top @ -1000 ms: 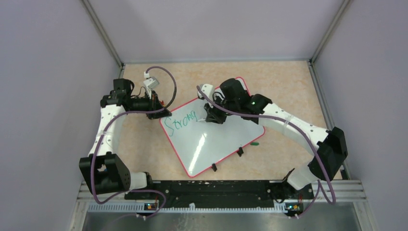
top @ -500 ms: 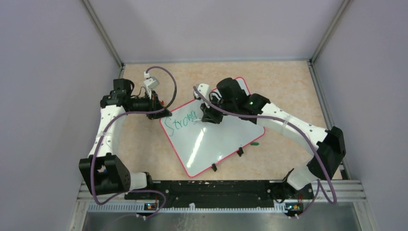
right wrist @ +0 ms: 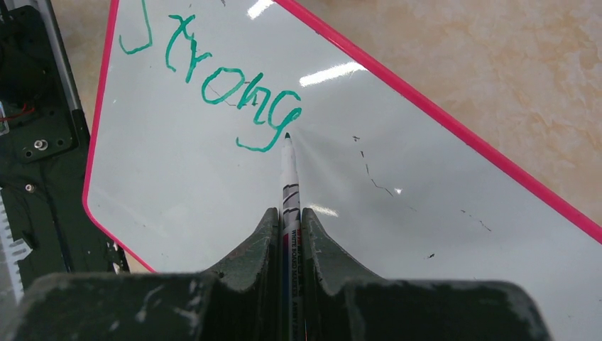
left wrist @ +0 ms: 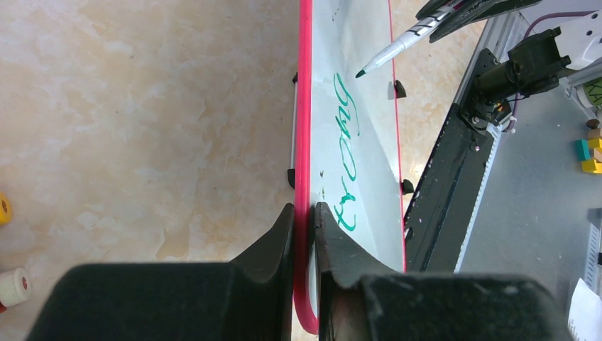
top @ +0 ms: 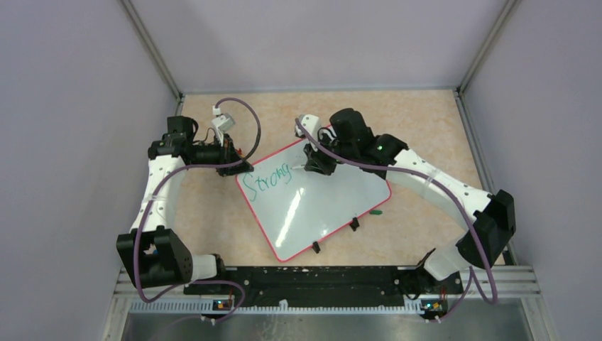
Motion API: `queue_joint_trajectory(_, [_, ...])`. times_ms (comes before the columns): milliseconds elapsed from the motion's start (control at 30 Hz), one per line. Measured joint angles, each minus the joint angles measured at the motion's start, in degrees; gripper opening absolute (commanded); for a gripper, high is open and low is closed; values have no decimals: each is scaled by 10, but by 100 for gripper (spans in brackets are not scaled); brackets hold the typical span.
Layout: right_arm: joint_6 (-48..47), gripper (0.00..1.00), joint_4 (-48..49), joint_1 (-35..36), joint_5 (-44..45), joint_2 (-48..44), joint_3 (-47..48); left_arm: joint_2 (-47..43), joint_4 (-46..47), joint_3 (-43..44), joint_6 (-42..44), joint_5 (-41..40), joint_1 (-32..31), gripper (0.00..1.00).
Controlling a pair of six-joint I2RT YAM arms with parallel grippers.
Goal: Write a sentence on the whiteboard
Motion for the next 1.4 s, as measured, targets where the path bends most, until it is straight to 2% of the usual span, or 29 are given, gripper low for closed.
queue_joint_trajectory(867, [-14, 0, 0, -25, 8, 11, 0, 0, 5, -1, 0, -6, -1, 0])
queue_joint_trajectory(1400, [-14, 0, 0, -29, -1, 33, 38, 0, 7, -2, 0, -5, -1, 0])
